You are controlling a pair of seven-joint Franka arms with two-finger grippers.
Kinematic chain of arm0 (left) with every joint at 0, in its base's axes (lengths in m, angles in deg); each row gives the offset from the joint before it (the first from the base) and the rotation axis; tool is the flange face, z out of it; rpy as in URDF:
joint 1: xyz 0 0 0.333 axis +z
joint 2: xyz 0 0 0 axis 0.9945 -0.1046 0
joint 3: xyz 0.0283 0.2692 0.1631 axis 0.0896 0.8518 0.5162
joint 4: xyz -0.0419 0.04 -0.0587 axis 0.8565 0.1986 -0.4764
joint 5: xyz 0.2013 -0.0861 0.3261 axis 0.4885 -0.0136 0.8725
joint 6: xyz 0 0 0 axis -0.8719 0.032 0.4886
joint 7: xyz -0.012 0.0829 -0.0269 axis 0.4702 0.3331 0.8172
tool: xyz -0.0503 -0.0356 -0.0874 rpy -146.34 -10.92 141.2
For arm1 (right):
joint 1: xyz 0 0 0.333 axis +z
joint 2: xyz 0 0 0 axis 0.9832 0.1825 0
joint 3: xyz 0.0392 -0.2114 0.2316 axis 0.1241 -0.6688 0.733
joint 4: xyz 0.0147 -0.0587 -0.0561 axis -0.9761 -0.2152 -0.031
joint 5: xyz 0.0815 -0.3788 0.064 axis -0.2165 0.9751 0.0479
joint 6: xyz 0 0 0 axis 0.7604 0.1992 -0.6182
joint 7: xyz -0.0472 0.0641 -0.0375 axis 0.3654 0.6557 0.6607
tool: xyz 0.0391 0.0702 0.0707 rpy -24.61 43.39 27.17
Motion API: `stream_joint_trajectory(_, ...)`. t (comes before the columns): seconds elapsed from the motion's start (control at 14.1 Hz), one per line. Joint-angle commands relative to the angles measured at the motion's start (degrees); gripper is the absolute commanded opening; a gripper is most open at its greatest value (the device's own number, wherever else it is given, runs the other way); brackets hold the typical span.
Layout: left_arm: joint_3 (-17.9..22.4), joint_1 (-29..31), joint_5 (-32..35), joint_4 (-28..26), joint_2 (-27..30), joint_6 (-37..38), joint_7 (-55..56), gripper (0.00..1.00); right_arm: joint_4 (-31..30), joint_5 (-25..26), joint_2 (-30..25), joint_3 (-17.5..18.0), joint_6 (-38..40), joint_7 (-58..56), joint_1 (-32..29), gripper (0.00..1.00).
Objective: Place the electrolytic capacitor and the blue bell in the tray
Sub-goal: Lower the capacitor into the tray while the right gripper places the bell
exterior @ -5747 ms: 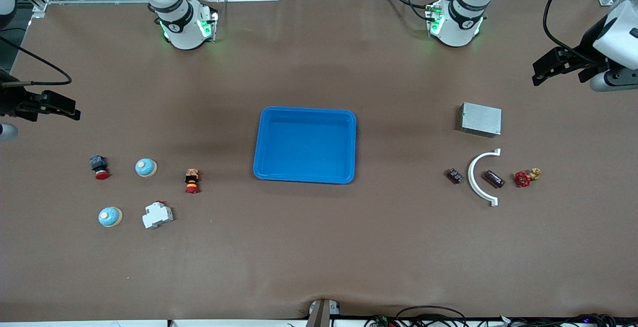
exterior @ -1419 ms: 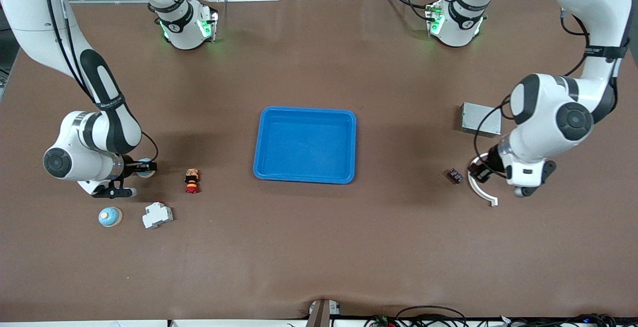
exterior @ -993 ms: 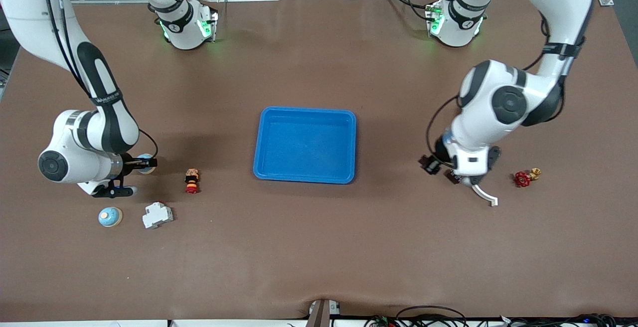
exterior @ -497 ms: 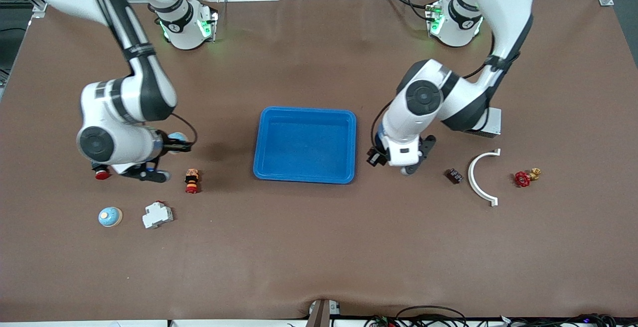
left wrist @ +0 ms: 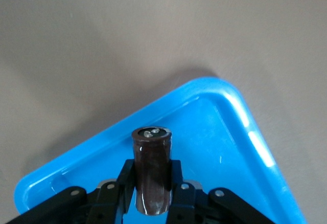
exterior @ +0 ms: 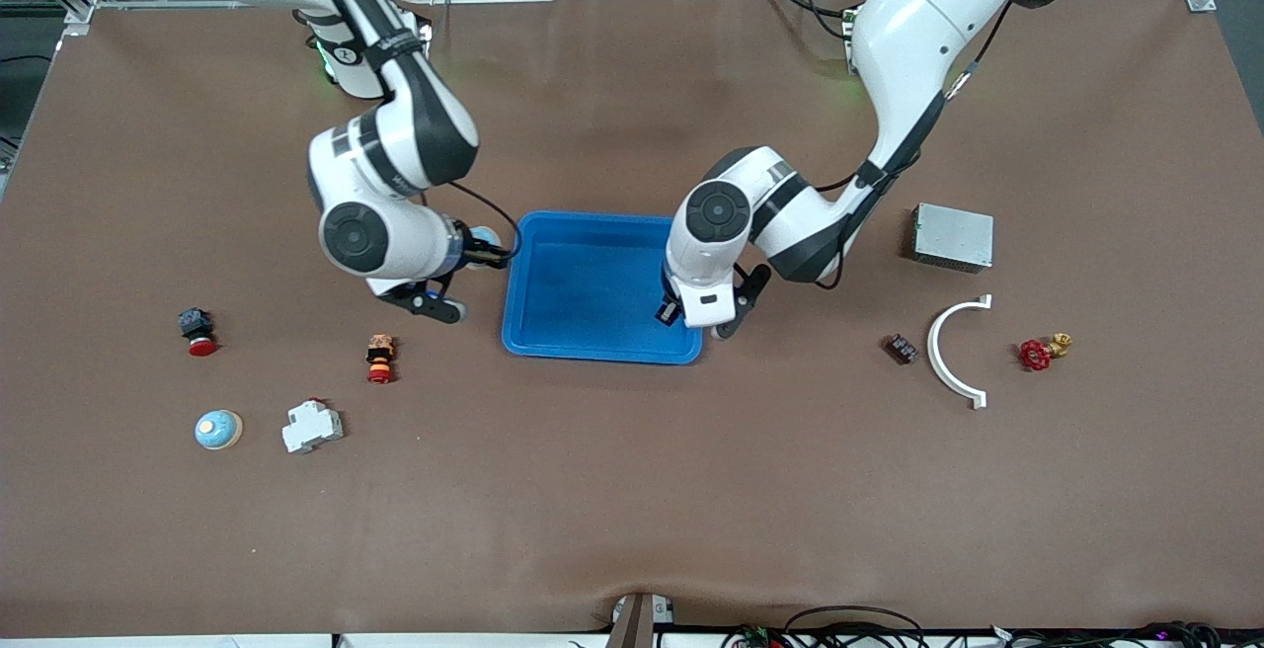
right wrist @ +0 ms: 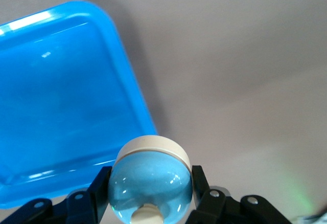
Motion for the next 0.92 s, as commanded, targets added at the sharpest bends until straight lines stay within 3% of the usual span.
stream_joint_trajectory(0.0,0.3,-2.7,1.1,1.3,-1.4,0.5,3.9,0.0,-0.5,-1.4,2.1,-0.8,-5.4,6.0,5.3,0.24)
stream_joint_trajectory(0.64,0.3,-5.0,1.3,-4.2,-1.8,1.1,8.3,0.0,-0.6,-1.5,10.1,-0.8,-15.3,7.5,11.2,0.24)
stream_joint_trajectory(0.71,0.3,-5.0,1.3,-4.3,-1.8,1.4,8.3,0.04,-0.5,-1.5,10.9,-0.8,-15.8,7.5,11.3,0.24)
stream_joint_trajectory(0.78,0.3,-4.9,1.3,-4.2,-1.6,2.3,8.3,0.31,-0.6,-1.5,11.5,-0.8,-16.5,7.2,11.2,0.24)
stream_joint_trajectory(0.85,0.3,-4.9,1.3,-4.1,-1.5,2.6,8.1,0.71,-0.6,-1.5,11.8,-0.8,-16.9,7.2,11.3,0.25)
